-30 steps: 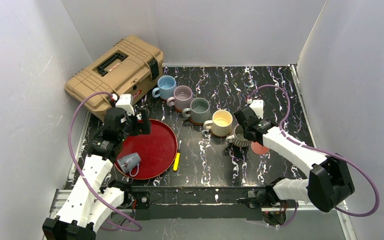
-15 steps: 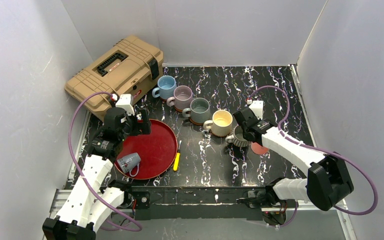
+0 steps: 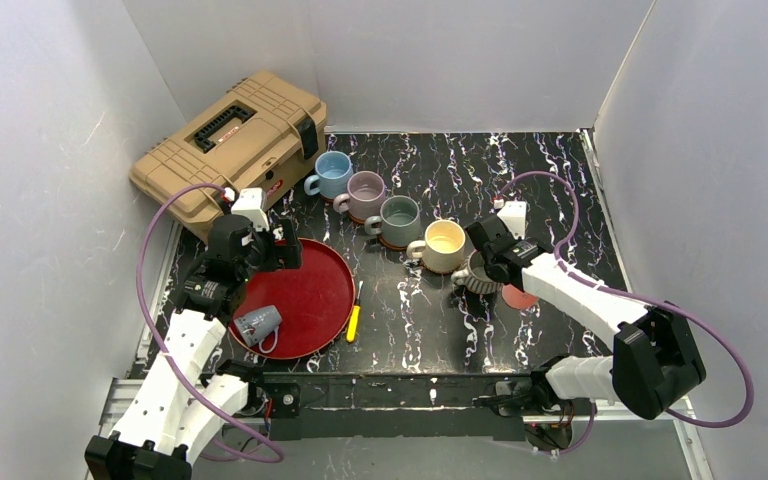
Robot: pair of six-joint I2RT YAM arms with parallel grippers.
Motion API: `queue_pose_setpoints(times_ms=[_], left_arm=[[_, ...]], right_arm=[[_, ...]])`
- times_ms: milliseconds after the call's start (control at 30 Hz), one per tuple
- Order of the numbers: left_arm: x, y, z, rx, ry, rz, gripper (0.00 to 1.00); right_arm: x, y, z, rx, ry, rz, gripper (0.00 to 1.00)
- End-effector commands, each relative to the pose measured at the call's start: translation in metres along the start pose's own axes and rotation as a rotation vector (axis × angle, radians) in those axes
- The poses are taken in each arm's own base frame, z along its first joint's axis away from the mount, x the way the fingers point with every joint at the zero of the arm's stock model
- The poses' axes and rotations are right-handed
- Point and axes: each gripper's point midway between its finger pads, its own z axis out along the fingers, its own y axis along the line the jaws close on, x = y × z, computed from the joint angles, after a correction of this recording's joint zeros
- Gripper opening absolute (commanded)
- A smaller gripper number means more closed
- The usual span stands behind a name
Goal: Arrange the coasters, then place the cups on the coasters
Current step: Place the cup on the coaster.
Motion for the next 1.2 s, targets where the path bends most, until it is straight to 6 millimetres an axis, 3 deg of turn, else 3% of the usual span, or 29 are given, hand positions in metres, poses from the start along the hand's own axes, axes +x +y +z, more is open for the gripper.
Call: queue_pose_setpoints(times_ms=[0,267,400,567,700,1167], left_arm=[[-0.004,0.002,-0.001,-0.006,-0.019,0.004,0.98],[-0.004,0.001,-0.001,-0.003,-0.018,0.005,0.98],[-0.003,0.002,-0.001,-0.004,-0.016,0.005,0.98],[-0.003,0.001,-0.001,-0.001,-0.014,0.005,0.98],[-0.002,0.001,0.0,0.0,-0.008,0.005,0.98],[0.012,-0.003,0.004,0.008,0.062,-0.05,0.98]], right_arm=[[-0.016,0.004,0.0,0.007,-0.06,0.064,0.15],[-0.016,0.005,-0.001,-0.001,-0.061,0.068,0.3],[-0.017,0.005,-0.001,-0.001,-0.062,0.069,0.31],[-0.022,0.006,-0.005,-0.013,-0.071,0.079,0.49],[-0.026,0.005,-0.01,-0.022,-0.076,0.084,0.55],[-0.05,0.01,-0.039,-0.132,-0.117,0.106,0.76]])
